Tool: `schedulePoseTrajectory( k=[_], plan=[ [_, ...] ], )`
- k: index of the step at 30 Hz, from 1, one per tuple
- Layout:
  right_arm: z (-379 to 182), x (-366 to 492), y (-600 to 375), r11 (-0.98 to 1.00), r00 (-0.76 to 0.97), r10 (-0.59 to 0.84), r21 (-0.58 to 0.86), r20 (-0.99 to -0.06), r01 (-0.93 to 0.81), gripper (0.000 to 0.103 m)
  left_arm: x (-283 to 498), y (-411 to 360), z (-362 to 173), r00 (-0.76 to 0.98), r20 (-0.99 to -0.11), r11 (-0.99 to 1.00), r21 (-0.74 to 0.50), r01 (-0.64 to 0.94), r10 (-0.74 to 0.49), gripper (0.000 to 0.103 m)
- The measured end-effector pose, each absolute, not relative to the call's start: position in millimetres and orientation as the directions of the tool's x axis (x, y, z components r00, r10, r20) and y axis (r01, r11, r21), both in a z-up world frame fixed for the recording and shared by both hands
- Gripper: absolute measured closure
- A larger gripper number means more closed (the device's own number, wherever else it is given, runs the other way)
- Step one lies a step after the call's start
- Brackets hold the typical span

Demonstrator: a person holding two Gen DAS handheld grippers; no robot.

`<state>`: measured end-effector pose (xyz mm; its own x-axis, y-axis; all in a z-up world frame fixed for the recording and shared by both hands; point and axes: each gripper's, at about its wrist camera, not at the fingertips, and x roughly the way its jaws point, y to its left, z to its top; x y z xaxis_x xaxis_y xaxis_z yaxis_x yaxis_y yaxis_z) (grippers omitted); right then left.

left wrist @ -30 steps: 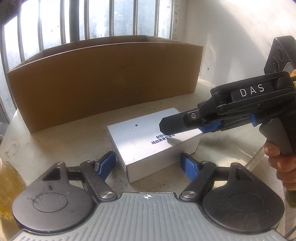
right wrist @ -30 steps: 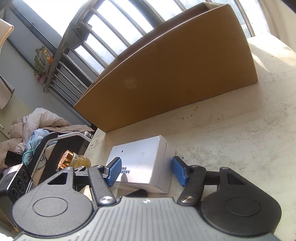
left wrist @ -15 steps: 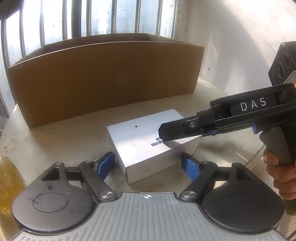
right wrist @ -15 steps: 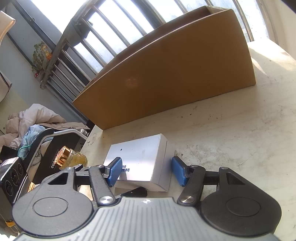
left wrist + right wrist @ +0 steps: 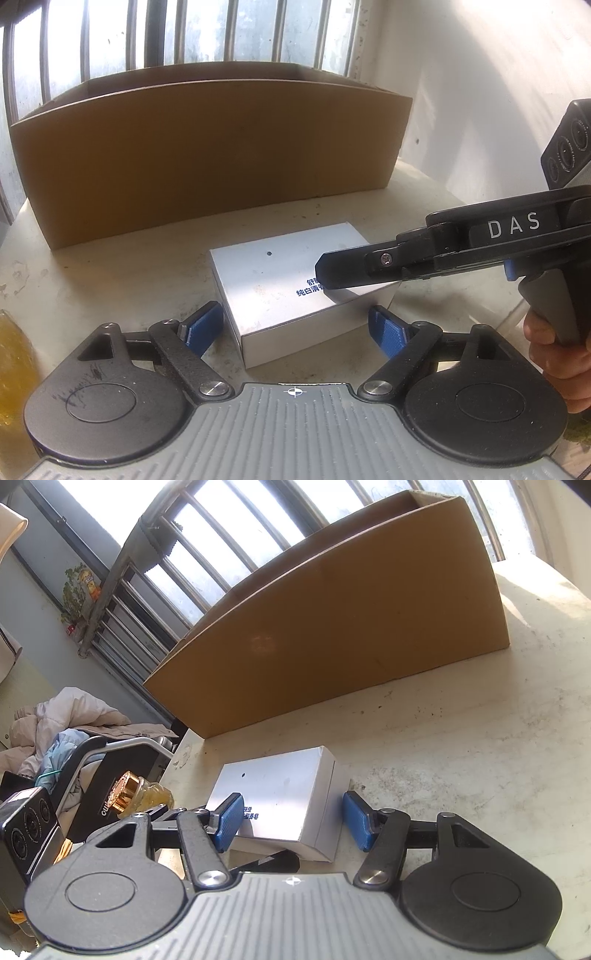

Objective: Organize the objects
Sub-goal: 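Lift the white box with the right gripper above the table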

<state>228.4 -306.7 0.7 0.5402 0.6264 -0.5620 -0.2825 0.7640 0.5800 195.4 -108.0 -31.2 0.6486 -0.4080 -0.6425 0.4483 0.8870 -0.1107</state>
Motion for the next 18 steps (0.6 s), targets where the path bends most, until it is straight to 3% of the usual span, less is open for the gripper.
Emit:
schedulePoseTrajectory(
  k=[18],
  plan=[
    [4.9, 227.8, -317.3, 0.773, 0.545, 0.617, 0.568, -0.568, -0.283, 0.04, 186.7, -113.3, -23.5, 0.626, -0.649, 0.88, -0.151, 0.451, -0.432, 0.017]
  ],
)
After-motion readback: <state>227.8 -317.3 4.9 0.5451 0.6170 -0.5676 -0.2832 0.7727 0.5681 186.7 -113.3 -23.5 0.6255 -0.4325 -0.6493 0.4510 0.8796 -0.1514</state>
